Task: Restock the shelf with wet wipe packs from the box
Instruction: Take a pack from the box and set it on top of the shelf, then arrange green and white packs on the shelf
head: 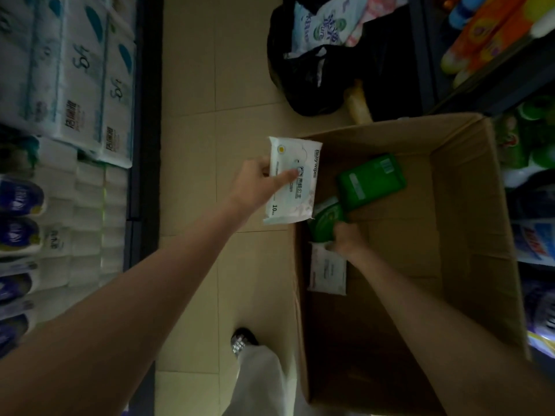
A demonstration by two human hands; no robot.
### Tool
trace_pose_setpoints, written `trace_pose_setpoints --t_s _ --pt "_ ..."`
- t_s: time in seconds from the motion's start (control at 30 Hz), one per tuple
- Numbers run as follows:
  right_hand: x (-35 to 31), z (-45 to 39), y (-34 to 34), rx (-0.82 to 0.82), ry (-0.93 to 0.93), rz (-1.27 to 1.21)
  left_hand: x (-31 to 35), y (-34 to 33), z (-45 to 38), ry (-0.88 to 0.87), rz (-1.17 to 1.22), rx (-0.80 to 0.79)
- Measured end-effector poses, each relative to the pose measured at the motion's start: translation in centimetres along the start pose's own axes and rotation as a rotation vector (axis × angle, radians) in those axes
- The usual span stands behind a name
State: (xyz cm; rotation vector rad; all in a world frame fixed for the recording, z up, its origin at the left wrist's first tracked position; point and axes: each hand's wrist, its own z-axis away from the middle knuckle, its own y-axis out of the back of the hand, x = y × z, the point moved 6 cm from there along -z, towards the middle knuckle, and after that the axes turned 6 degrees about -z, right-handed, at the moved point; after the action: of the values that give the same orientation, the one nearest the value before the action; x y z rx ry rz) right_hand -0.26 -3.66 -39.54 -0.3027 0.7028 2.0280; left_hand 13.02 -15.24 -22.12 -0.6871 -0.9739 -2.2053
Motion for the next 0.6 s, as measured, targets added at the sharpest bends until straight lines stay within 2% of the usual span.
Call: trace_pose_setpoints --t_s 0.13,0.23,0.37,0.47,0.6 --pt "3.2 1.4 -1.6 -0.128 -0.094 0.045 -0.6 -0.1 0.9 -0.018 -0.021 -0.024" --pt "3.3 1.5 -1.1 -0.111 -0.093 0.011 -1.0 0.1 1.7 -0.028 -0.085 -0.044" --pt "-1.3 3.7 4.3 -0.032 0.163 0.027 -1.0 0.3 2.7 -0.01 -0.146 -0.09" --pt "-7.0 8.0 10.2 0.004 0.339 0.087 -0.6 0.8 3.2 0.018 -0.047 -0.095" --pt "-12.6 13.9 17.1 -0.016 0.416 -0.013 -0.4 0.9 3.8 0.113 0.064 -0.125"
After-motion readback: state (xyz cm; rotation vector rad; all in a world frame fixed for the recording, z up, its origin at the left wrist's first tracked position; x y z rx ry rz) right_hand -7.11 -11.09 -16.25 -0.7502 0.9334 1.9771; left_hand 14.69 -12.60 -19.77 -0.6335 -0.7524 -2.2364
